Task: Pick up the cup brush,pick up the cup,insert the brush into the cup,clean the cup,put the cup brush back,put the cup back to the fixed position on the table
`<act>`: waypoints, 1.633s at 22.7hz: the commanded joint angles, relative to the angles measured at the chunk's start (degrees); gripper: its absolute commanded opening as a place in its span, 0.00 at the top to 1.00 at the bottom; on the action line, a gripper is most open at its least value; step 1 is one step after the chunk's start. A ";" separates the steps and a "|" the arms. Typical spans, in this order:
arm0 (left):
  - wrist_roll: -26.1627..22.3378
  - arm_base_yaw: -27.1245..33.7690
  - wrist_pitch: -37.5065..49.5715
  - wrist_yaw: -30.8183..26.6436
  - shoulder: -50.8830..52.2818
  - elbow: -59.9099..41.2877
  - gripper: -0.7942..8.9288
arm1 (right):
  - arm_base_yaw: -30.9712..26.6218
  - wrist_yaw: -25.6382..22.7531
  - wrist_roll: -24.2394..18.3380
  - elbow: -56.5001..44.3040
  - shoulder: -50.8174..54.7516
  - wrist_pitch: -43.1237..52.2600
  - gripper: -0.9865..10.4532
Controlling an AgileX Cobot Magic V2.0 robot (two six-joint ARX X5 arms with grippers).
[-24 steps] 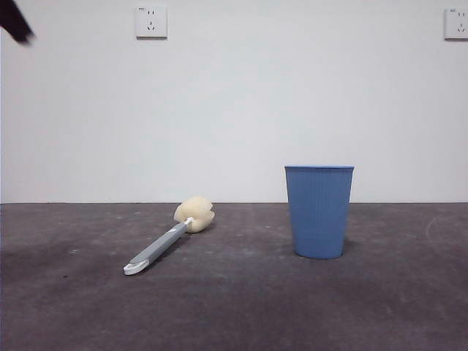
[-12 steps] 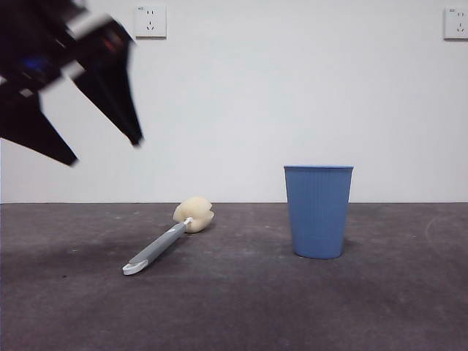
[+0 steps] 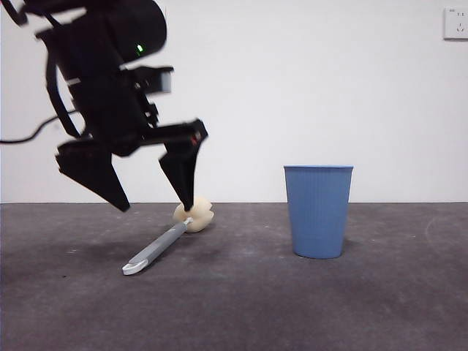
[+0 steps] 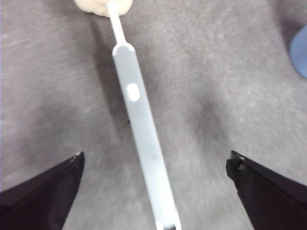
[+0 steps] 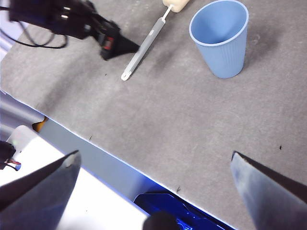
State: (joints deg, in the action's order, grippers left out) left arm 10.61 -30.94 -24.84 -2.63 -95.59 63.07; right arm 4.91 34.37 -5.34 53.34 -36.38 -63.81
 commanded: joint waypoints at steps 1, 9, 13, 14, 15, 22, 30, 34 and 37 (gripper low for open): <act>1.27 -0.20 0.83 -0.94 -2.60 0.02 0.40 | 0.11 -0.07 -0.07 0.15 0.00 0.31 0.39; 1.92 -0.22 1.38 -3.34 -5.92 0.00 0.40 | 0.11 -0.17 -0.07 0.15 0.00 0.31 0.39; 3.21 -0.28 1.22 -3.26 -5.92 0.00 0.40 | 0.11 -0.17 -0.07 0.15 0.00 0.31 0.39; 3.21 -0.46 1.14 -3.30 -5.92 -0.02 0.40 | 0.11 -0.15 -0.07 0.15 0.00 0.31 0.39; 3.28 -0.61 1.11 -3.30 -5.92 -0.02 0.41 | 0.11 -0.15 -0.04 0.15 0.00 0.31 0.39; 4.87 -1.53 -1.36 -3.19 -8.20 -0.02 0.51 | 0.11 -0.15 0.37 0.15 0.00 0.28 0.39; 4.35 -2.08 -3.08 -2.91 -7.15 -0.02 0.93 | 0.11 -0.15 0.37 0.15 0.00 0.28 0.39; 2.75 -1.90 -4.79 -2.93 -2.78 -0.02 0.93 | 0.11 -0.15 3.91 0.15 -0.42 0.28 0.39; 1.18 -1.92 -6.43 -2.82 2.89 0.00 0.93 | 0.17 -0.15 4.22 0.11 -1.92 0.79 0.39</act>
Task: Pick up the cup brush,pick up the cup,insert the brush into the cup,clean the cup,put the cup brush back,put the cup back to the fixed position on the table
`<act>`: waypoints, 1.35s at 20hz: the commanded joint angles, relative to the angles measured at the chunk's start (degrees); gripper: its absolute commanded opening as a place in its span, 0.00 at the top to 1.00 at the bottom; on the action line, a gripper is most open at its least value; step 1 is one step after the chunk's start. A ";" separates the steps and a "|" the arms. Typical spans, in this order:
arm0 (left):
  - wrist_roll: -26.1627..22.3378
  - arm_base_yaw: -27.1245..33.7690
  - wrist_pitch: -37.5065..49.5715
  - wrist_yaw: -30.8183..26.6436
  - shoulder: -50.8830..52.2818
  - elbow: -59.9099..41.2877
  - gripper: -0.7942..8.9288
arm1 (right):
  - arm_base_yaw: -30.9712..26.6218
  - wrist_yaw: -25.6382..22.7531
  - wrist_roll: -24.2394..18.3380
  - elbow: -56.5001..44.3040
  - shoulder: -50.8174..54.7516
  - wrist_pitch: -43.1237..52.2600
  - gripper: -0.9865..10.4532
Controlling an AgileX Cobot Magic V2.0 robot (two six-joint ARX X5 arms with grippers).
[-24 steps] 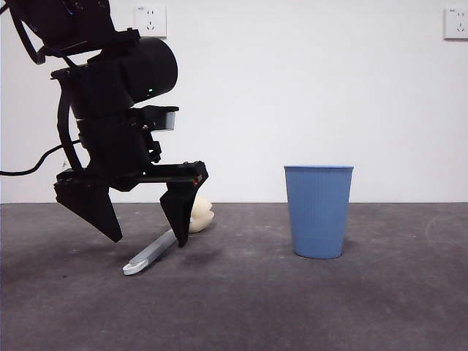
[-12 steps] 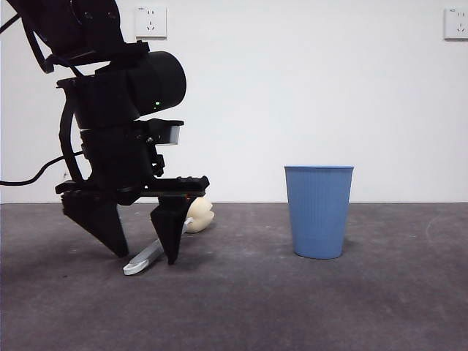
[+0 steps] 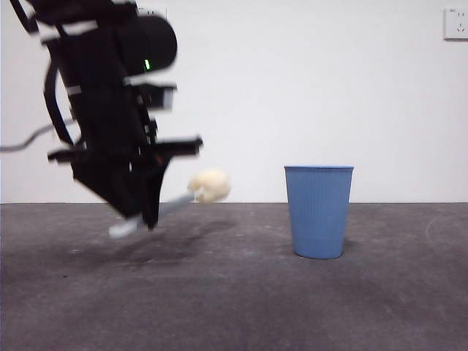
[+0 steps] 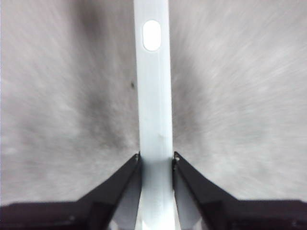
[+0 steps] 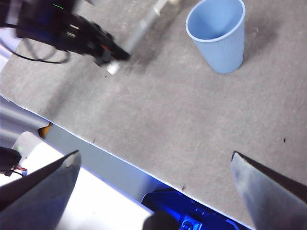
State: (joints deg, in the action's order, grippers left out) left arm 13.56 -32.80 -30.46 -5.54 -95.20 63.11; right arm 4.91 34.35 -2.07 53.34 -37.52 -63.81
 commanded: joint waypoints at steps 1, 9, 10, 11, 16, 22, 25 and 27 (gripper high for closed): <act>-2.40 -0.07 -1.81 0.15 4.92 -0.04 0.93 | 0.52 -0.07 0.90 0.02 -1.62 2.14 0.39; -6.12 -0.13 -12.68 3.02 26.08 -0.04 0.93 | 6.43 -5.42 4.85 -11.56 -7.15 25.51 0.39; -6.16 -0.13 -13.68 3.02 28.28 -0.04 0.93 | 8.13 -7.80 6.10 -14.03 -7.85 29.66 0.39; -6.21 -0.13 -14.56 3.04 30.23 -0.04 0.93 | 9.97 -10.38 7.48 -16.26 -8.50 33.57 0.39; -7.02 -0.13 -18.62 3.02 36.09 -0.04 0.93 | 20.09 -25.14 9.57 -23.67 -15.21 49.35 0.39; -7.89 -0.13 -22.77 3.02 36.92 -0.04 0.93 | 24.50 -34.71 9.73 -24.70 -29.44 68.02 0.39; -8.24 -0.15 -23.28 3.02 36.92 -0.04 0.93 | 24.41 -34.62 9.51 -24.70 -36.57 75.89 0.39; -8.24 -0.15 -23.30 3.04 36.92 -0.04 0.93 | 24.41 -34.49 9.51 -24.70 -40.68 81.55 0.39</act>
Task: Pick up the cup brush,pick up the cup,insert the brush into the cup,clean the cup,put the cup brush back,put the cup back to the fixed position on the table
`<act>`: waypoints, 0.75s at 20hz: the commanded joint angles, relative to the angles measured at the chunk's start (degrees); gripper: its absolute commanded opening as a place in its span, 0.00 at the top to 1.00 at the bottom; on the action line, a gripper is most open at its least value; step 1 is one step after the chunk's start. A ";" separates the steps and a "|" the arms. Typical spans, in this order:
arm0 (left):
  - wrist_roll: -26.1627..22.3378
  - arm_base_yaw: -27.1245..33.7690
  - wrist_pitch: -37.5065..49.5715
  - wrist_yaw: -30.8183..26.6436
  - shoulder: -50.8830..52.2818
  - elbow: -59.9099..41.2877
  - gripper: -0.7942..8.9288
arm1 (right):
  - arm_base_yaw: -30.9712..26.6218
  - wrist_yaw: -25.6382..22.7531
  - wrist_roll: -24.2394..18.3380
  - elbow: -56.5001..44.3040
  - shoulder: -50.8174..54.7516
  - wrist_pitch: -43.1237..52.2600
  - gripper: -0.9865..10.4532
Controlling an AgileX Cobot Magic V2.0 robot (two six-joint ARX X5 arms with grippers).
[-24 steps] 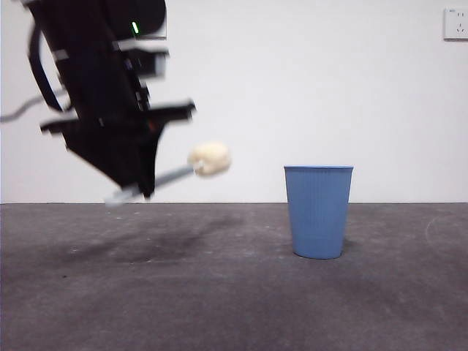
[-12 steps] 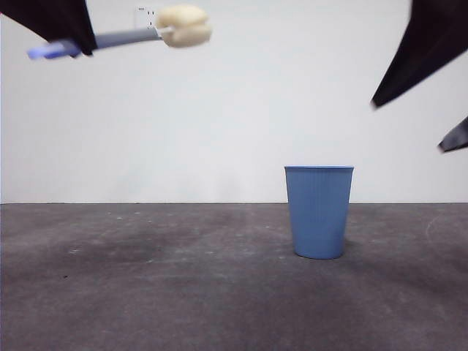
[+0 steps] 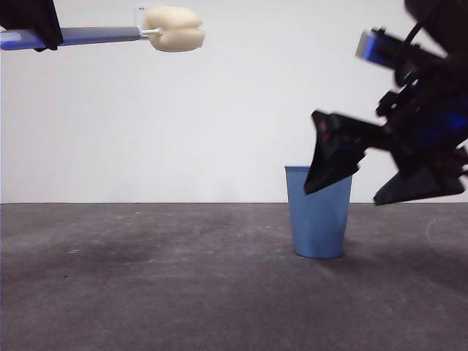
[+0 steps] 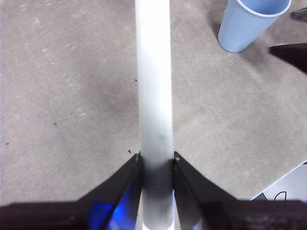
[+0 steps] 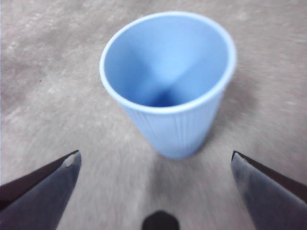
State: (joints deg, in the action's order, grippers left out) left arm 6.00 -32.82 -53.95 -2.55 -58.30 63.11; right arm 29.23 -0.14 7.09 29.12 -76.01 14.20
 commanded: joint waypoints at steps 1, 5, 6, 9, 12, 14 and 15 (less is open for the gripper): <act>-0.68 -0.15 0.20 0.07 0.02 -0.04 0.93 | 0.09 -0.04 0.37 -0.48 -3.82 5.51 0.39; -0.66 -0.17 -0.61 1.55 0.02 -0.04 0.93 | -1.14 -0.22 0.31 -0.48 -8.92 12.55 0.39; -0.63 -0.22 -0.61 1.53 0.02 -0.04 0.93 | -1.49 -0.17 0.17 -0.48 -10.08 14.51 0.39; -0.63 -0.22 -0.57 1.49 0.02 -0.04 0.93 | -2.27 0.24 -0.11 -0.46 -13.35 20.04 0.39; -0.63 -0.22 -0.57 1.40 0.02 -0.04 0.93 | -2.51 0.28 -0.11 -0.46 -17.14 25.16 0.39; -0.61 -0.22 -0.57 1.36 0.02 -0.04 0.93 | -2.51 0.24 -0.07 -0.46 -19.15 29.09 0.39; -0.61 -0.22 -0.57 1.36 0.02 -0.04 0.93 | -2.56 0.20 -0.04 -0.46 -19.87 30.36 0.39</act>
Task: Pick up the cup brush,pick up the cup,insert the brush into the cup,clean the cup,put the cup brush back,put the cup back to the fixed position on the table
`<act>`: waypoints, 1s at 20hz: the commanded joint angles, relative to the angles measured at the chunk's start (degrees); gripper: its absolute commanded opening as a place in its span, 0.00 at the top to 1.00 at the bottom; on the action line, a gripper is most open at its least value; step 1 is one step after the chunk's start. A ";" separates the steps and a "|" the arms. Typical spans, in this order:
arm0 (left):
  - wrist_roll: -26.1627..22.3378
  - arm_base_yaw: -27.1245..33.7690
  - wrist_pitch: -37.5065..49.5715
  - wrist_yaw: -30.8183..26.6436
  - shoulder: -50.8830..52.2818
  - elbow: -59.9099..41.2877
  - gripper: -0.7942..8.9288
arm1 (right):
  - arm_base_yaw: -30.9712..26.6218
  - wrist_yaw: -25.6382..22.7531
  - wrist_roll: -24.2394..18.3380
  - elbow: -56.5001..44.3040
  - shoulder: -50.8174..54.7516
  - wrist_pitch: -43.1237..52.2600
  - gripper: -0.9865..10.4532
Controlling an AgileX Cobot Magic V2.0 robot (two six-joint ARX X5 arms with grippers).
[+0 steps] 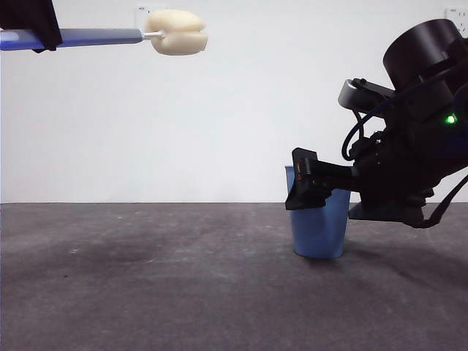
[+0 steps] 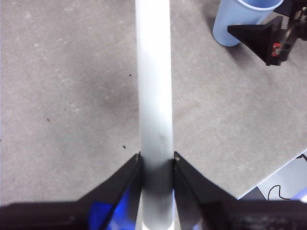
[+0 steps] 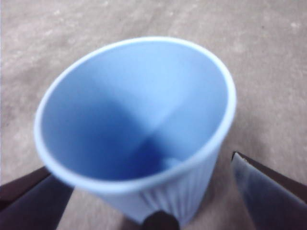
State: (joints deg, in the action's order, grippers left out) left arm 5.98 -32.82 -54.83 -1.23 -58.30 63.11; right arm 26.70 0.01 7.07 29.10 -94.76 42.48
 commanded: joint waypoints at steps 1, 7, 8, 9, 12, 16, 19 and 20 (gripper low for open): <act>-0.59 -0.22 0.31 0.04 0.02 -0.04 0.93 | -0.02 0.02 -0.02 -0.44 -1.64 2.62 0.41; -0.61 -0.22 0.31 0.00 0.00 -0.04 0.93 | -0.07 0.02 -0.09 -0.44 -2.75 3.54 0.78; -0.66 -0.20 0.28 0.00 0.00 -0.04 0.93 | -0.07 0.02 -0.09 -0.44 -2.73 3.89 0.85; -0.72 -0.20 0.28 0.00 0.00 -0.04 0.93 | -0.07 0.07 -0.09 -0.44 -2.71 4.26 0.92; -2.78 -0.20 0.17 -0.13 0.00 -0.04 0.93 | 0.39 0.07 -0.20 -0.44 -0.59 2.10 0.93; -9.49 -0.20 -1.90 -0.11 -0.46 -0.04 0.93 | 1.86 -0.28 -5.05 -0.04 10.32 -10.12 0.93; -13.97 -0.20 -3.37 -0.07 -1.79 -0.04 0.93 | 3.17 -0.92 -11.50 2.86 20.22 -29.75 0.93; -15.69 -0.20 -3.61 0.07 -2.38 -0.04 0.93 | 3.63 -2.25 -13.53 4.42 22.69 -37.09 0.93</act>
State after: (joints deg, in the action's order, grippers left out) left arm -6.81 -32.82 -58.52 -1.28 -60.60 63.11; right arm 30.24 -2.00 -3.20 33.10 -72.34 8.49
